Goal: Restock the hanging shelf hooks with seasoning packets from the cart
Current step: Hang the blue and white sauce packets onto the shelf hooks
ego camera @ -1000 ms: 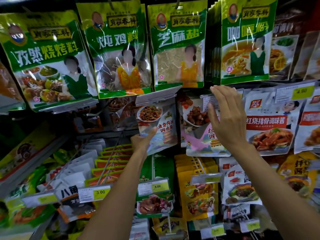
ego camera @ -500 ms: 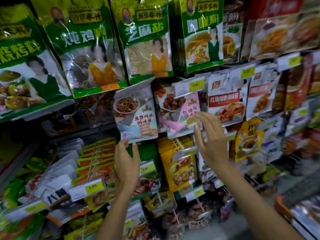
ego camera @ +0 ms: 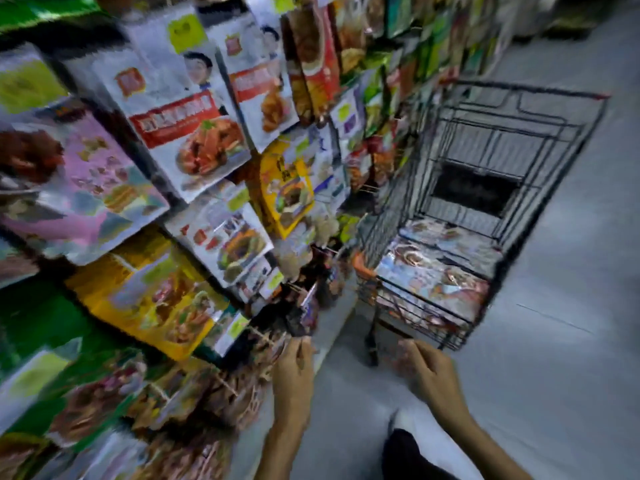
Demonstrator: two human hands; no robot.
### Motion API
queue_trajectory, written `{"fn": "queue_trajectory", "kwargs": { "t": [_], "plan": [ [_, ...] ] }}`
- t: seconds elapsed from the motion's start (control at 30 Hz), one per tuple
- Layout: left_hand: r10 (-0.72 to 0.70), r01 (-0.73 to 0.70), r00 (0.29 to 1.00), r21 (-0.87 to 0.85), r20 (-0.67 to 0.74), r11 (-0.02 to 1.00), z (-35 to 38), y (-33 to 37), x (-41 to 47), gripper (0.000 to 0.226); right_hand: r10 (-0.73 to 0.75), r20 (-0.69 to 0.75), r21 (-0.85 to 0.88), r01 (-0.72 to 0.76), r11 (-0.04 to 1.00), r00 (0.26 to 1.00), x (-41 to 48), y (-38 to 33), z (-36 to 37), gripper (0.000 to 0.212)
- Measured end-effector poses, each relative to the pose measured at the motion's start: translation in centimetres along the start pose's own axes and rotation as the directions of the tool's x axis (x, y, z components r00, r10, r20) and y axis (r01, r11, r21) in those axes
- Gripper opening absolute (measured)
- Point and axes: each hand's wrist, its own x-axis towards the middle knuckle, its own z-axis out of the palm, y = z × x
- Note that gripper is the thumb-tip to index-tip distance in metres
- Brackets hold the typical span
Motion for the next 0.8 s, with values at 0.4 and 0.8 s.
{"fn": "queue_trajectory", "kwargs": {
  "t": [0.4,0.8],
  "plan": [
    [-0.060,0.021,0.950,0.129,0.305,0.991,16.5,3.9,12.7,0.019,0.247,-0.198,0.004,-0.251,0.968,0.949,13.4,5.5,-10.3,0.016],
    [0.117,-0.243,0.919,0.308,0.376,0.920,24.7,7.2,31.4,0.017,0.488,-0.308,0.107,-0.480,0.871,0.817,30.2,11.5,-8.6,0.024]
  ]
}}
